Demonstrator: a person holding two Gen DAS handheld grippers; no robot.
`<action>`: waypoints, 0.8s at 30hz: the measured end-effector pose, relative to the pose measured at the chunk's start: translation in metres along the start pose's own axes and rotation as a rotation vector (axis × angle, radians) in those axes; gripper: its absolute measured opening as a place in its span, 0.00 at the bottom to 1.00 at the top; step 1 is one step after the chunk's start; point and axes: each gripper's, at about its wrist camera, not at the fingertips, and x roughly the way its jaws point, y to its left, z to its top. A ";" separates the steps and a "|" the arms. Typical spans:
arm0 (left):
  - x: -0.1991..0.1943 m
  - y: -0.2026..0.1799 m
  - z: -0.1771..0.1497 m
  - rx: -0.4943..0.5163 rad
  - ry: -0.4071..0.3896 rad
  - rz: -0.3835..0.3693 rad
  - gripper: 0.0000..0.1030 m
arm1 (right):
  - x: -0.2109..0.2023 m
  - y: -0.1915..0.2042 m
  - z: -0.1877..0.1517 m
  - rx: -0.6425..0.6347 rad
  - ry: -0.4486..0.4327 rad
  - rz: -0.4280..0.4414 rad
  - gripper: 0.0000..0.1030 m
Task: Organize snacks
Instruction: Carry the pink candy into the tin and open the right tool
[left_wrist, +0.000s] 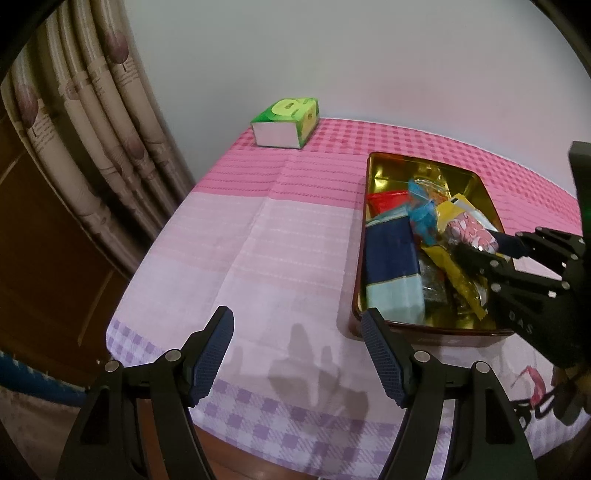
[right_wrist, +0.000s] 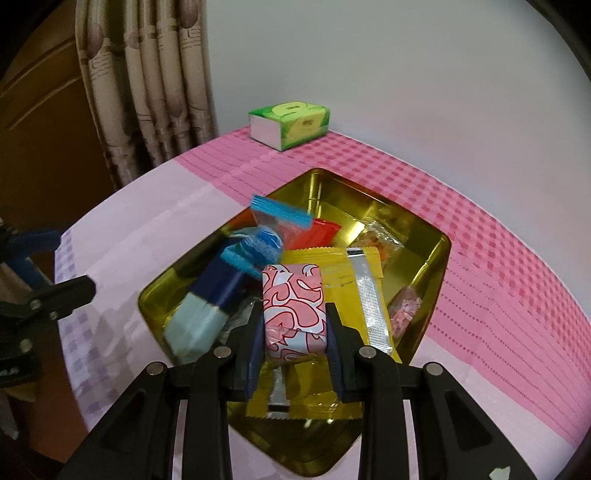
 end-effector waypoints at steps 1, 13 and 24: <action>0.000 -0.001 0.000 0.004 0.001 0.001 0.70 | 0.001 -0.001 0.000 0.003 0.002 -0.008 0.26; -0.002 -0.020 -0.004 0.049 -0.003 -0.003 0.70 | -0.007 -0.003 -0.004 0.075 0.007 -0.008 0.44; -0.007 -0.027 -0.007 0.063 -0.013 -0.002 0.70 | -0.041 -0.005 -0.009 0.133 -0.006 -0.050 0.86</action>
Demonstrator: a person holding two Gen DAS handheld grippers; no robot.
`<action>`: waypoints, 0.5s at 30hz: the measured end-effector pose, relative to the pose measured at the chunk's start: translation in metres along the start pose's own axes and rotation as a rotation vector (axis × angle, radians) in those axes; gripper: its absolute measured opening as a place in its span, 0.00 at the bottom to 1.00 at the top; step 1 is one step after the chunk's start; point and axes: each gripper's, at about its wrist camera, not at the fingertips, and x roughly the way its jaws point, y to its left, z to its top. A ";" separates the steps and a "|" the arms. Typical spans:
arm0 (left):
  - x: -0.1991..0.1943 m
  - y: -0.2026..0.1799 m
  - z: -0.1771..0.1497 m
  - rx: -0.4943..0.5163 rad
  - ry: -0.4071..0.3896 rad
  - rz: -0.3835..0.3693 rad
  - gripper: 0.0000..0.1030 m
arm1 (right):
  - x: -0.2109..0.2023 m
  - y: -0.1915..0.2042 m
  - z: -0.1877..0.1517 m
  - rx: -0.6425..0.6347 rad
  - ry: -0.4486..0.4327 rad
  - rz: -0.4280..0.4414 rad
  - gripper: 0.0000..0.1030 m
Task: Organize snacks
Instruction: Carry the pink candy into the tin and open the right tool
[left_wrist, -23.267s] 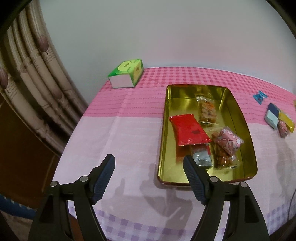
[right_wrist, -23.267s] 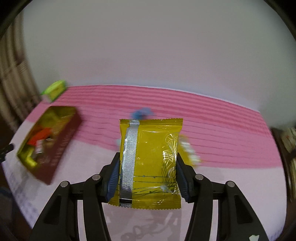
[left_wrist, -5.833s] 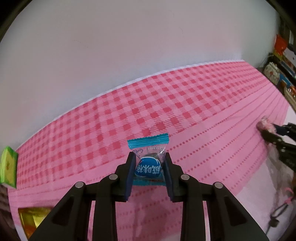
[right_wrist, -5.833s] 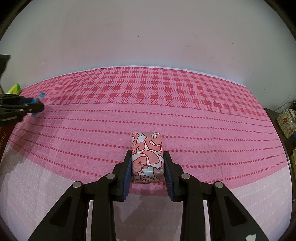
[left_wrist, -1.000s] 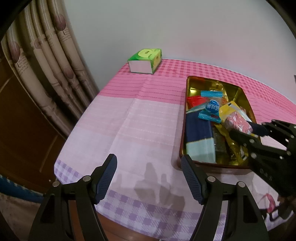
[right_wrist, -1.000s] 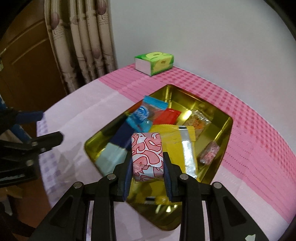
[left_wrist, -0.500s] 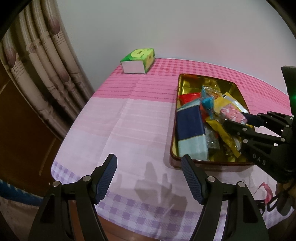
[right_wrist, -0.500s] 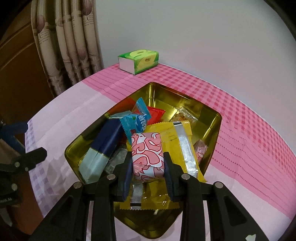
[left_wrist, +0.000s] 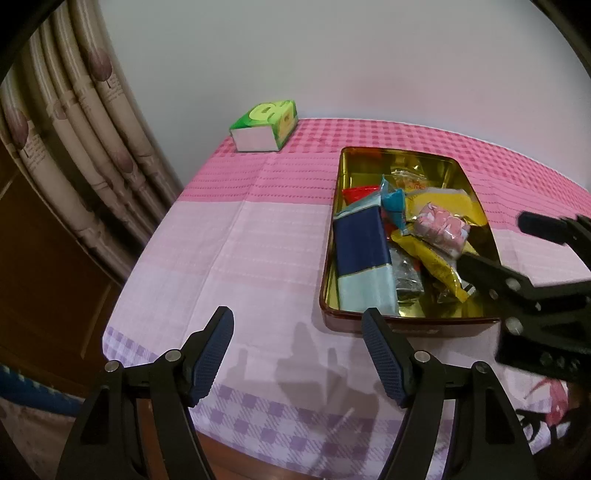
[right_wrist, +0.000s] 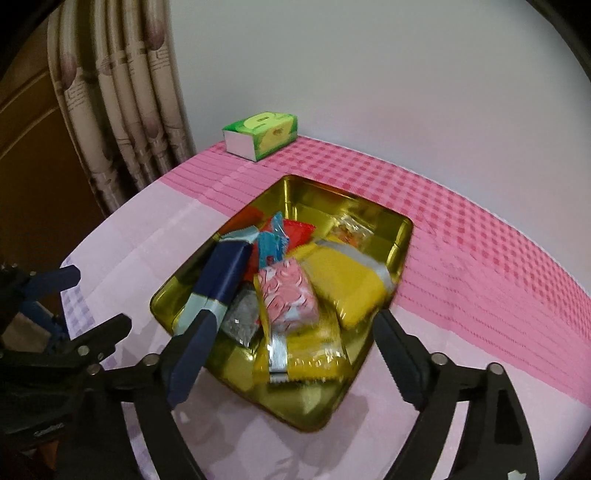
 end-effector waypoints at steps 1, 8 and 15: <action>0.000 0.000 0.001 -0.001 0.000 0.000 0.70 | -0.003 -0.001 -0.003 0.011 0.007 -0.009 0.88; -0.002 -0.003 0.001 0.008 -0.006 0.000 0.70 | -0.015 -0.009 -0.021 0.053 0.049 -0.051 0.97; -0.005 -0.008 -0.001 0.015 -0.011 -0.003 0.70 | -0.017 -0.013 -0.033 0.074 0.075 -0.056 0.97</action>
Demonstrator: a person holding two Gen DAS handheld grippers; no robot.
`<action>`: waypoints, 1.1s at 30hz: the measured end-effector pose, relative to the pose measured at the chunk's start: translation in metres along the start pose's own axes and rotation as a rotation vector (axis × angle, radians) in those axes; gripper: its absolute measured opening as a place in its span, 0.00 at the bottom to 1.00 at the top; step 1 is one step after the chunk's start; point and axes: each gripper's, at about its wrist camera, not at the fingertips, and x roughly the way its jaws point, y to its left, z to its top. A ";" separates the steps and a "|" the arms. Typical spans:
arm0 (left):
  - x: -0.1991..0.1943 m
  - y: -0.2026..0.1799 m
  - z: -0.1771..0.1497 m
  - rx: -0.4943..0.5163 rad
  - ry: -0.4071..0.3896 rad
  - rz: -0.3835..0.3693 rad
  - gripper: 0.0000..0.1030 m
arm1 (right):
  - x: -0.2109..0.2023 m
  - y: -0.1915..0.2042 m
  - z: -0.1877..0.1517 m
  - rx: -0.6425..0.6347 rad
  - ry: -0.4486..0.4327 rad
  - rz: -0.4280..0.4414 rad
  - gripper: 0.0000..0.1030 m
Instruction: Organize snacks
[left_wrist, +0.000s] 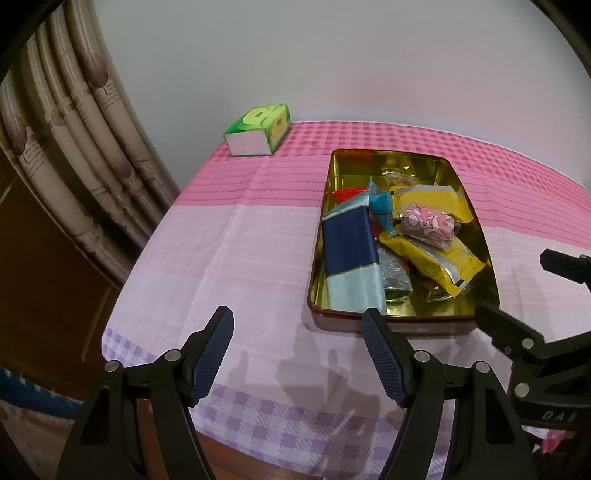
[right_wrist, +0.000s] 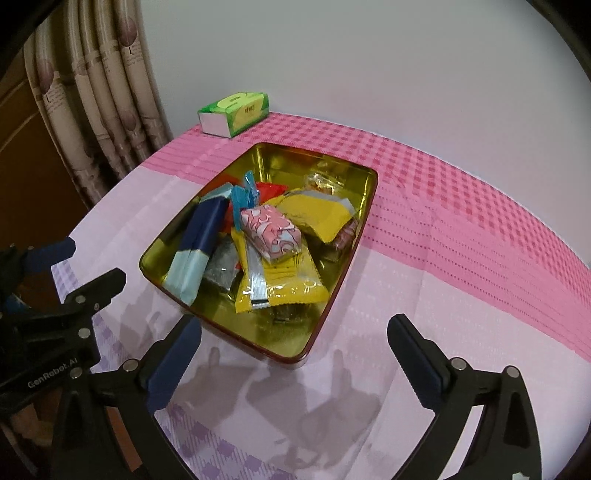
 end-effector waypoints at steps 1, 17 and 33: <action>0.000 0.000 0.000 0.000 -0.002 -0.001 0.70 | 0.000 0.001 -0.001 -0.002 0.002 0.002 0.97; 0.000 -0.004 0.000 0.014 -0.002 0.002 0.70 | 0.005 0.008 -0.005 -0.016 0.024 0.018 0.97; 0.001 -0.003 -0.001 0.011 0.003 0.003 0.70 | 0.010 0.008 -0.008 -0.010 0.038 0.022 0.97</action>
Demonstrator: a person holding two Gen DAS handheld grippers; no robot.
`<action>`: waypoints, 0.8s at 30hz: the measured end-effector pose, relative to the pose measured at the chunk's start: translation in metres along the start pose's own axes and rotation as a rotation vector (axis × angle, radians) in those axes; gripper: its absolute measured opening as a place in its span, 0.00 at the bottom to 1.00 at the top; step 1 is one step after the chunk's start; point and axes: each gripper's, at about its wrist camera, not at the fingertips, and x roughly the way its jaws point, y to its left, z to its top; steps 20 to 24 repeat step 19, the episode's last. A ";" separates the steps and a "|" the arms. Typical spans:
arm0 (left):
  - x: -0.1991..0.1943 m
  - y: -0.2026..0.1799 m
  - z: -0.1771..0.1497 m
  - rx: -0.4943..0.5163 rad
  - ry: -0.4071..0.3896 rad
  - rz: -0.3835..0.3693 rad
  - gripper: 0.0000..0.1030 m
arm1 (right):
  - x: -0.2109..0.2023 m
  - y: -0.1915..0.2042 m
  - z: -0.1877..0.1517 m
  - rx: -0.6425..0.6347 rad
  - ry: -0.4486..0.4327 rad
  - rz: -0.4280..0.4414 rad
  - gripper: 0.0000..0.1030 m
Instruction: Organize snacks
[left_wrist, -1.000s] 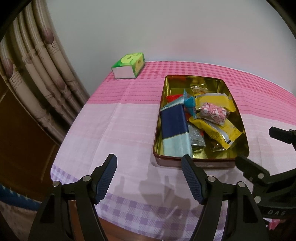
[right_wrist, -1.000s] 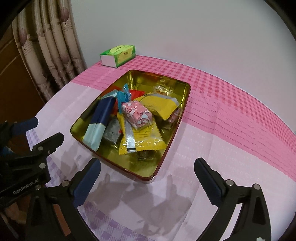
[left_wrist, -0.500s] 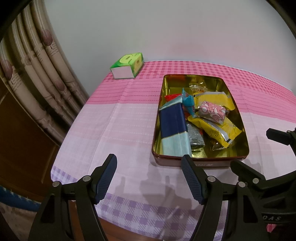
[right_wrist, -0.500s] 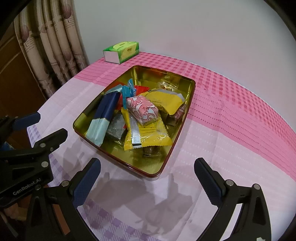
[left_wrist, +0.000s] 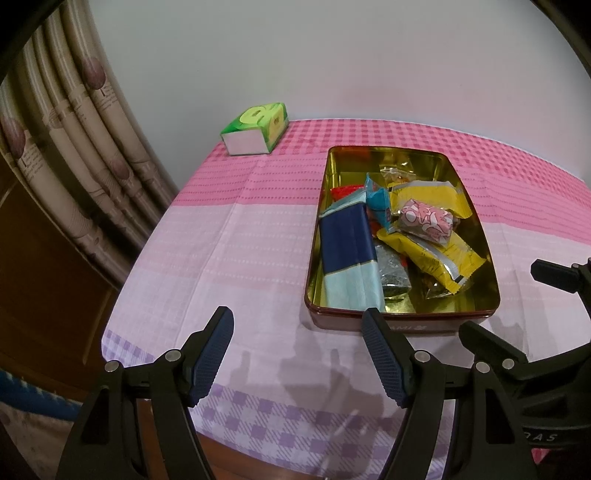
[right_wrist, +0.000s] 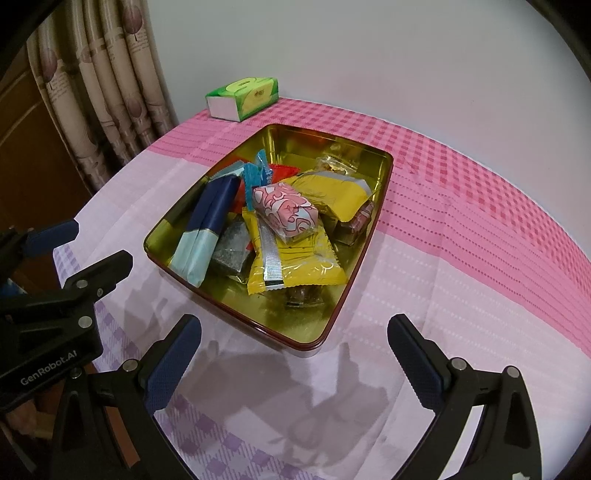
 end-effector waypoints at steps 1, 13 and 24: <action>0.000 0.000 0.000 0.001 0.000 -0.001 0.70 | 0.001 0.000 0.000 -0.002 0.002 -0.001 0.97; 0.004 0.001 -0.001 0.000 0.008 0.002 0.70 | 0.004 0.002 -0.001 -0.008 0.011 0.001 0.97; 0.003 0.001 -0.001 0.000 0.006 0.002 0.70 | 0.004 0.002 -0.001 -0.006 0.012 0.001 0.97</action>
